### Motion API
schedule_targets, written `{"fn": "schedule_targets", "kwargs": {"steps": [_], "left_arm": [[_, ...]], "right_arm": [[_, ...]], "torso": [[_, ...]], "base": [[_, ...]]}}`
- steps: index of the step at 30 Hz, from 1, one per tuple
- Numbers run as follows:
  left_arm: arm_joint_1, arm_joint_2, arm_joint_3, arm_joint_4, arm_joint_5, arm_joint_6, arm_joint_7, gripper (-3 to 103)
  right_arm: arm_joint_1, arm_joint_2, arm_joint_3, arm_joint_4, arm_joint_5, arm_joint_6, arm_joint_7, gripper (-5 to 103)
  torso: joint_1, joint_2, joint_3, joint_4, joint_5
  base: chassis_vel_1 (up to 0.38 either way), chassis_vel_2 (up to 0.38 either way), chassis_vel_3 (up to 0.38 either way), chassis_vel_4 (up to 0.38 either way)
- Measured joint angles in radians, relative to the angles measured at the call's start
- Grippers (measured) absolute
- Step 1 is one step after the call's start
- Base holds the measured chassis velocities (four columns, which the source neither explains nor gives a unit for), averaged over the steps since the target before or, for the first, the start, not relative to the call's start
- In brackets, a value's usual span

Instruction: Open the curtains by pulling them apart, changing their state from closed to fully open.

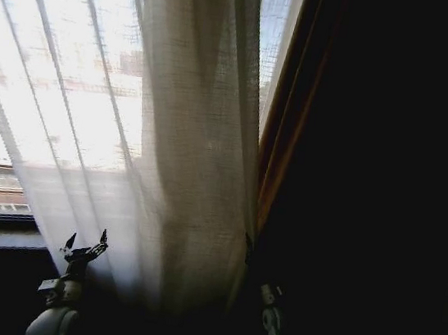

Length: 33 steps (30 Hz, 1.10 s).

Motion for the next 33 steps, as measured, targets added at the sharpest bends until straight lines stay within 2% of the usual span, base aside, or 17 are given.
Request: {"fn": "schedule_targets", "kwargs": {"steps": [6,12,17,23,24,27,33], "left_arm": [[0.0,0.0,-0.001,0.0,0.0,0.0,-0.001,100],[0.0,0.0,-0.001,0.0,0.0,0.0,-0.001,100],[0.0,0.0,0.0,0.0,0.0,0.0,-0.001,100],[0.0,0.0,0.0,0.0,0.0,0.0,-0.001,100],[0.0,0.0,0.0,0.0,0.0,0.0,-0.001,100],[0.0,0.0,-0.001,0.0,0.0,0.0,-0.001,100],[0.0,0.0,0.0,0.0,0.0,0.0,-0.001,100]], "right_arm": [[0.007,-0.003,0.004,-0.014,-0.051,0.014,0.018,0],[0.006,-0.008,-0.006,-0.02,-0.103,0.026,0.059,0],[0.005,-0.006,-0.009,-0.024,-0.103,0.027,0.094,0],[-0.009,-0.002,-0.005,-0.009,-0.064,0.023,0.078,0],[-0.012,-0.001,0.019,-0.003,-0.097,0.02,0.052,0],[-0.015,-0.004,0.021,-0.003,-0.099,0.022,0.05,0],[-0.038,-0.013,0.024,0.011,-0.043,0.013,0.003,0]], "torso": [[0.0,0.0,0.0,0.0012,-0.0014],[0.0,0.0,0.0,0.0007,-0.0007],[0.0,0.0,0.0,0.0003,-0.0003],[0.0,0.0,0.0,0.0005,-0.0006],[0.0,0.0,0.0,0.0007,-0.0005],[0.0,0.0,0.0,0.0006,-0.0005],[0.0,0.0,0.0,0.0007,-0.0004]], "base": [[-0.003,-0.019,0.02,0.004],[0.028,0.026,-0.03,-0.041],[0.0,0.0,0.0,0.0],[0.0,0.0,0.0,0.0],[0.0,0.0,0.0,0.0],[0.0,0.0,0.0,0.0],[0.0,0.0,0.0,0.0]]}}
